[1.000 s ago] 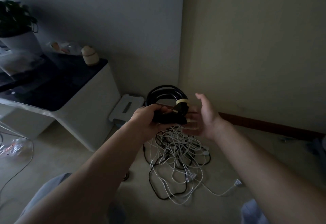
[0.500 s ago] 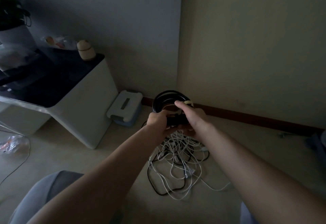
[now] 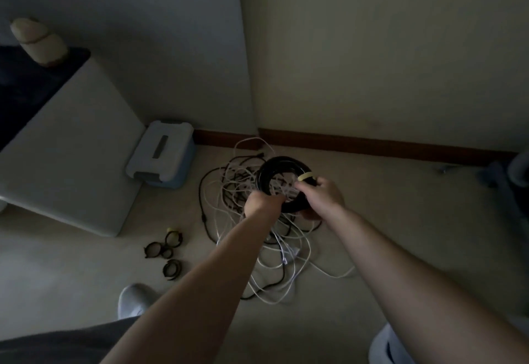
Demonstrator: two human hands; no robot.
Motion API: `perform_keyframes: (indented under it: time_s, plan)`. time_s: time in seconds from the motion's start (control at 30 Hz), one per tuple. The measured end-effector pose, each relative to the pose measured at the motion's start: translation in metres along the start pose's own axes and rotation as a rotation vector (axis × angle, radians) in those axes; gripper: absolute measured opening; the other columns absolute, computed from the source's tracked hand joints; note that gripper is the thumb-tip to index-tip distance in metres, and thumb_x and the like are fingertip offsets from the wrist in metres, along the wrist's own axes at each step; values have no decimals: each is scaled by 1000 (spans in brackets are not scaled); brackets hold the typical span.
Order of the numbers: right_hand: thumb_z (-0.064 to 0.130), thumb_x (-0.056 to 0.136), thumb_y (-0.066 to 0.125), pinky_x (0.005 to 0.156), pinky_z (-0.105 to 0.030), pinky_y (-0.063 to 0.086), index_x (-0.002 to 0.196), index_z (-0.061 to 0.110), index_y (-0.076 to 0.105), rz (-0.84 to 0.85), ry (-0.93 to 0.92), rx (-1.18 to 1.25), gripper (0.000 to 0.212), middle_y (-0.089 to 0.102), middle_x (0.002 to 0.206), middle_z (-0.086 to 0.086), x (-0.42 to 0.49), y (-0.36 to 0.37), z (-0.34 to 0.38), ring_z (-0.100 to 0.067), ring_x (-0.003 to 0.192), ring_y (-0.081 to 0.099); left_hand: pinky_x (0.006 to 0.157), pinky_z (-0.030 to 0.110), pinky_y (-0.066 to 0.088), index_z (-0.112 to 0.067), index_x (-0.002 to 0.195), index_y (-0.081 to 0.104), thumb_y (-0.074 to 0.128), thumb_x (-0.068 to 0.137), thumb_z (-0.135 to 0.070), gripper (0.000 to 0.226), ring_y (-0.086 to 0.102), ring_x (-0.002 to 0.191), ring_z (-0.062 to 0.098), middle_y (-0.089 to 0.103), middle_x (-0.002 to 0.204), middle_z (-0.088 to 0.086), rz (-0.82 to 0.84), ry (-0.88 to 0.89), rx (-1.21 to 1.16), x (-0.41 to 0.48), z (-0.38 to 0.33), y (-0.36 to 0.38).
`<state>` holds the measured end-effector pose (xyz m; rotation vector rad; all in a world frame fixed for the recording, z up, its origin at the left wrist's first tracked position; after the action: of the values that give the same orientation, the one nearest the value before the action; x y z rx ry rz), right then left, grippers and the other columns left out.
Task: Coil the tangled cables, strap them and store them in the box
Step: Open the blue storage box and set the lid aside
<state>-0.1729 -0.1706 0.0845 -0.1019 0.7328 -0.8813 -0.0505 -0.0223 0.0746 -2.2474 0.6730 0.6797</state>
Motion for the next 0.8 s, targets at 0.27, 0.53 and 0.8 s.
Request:
perform_keyframes:
  time_s: [0.27,0.53,0.8]
  plan:
    - [35,85,70,44,-24,52,97,19,68,-59,34,20,20,70,90,-5,71,-21,-42,-23,66,71,55,21,38,-14,126,54,71,87,-44,51,58,74,12,62,97,1,6,66,48,68,1,69]
    - [33,94,66,38,-25,47,90,10,68,-13,21,82,23,67,69,-11,123,24,-24,-16,41,62,74,33,47,-21,109,64,33,102,-50,43,63,87,25,68,108,11,-86,275,327,149,-7,3]
    - [28,94,69,40,-24,48,84,10,67,107,29,169,21,67,69,-11,159,145,15,-18,38,58,101,58,40,-11,133,46,63,89,-29,50,43,124,41,48,135,19,-618,184,899,242,14,-186]
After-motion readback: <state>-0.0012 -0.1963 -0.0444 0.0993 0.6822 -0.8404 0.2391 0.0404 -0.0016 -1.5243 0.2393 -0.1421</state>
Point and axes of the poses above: each hand's wrist, its own x-axis towards the middle knuckle, its own y-axis out of the palm, z = x × y, the point moved 10 cm from there along x, towards the middle knuckle
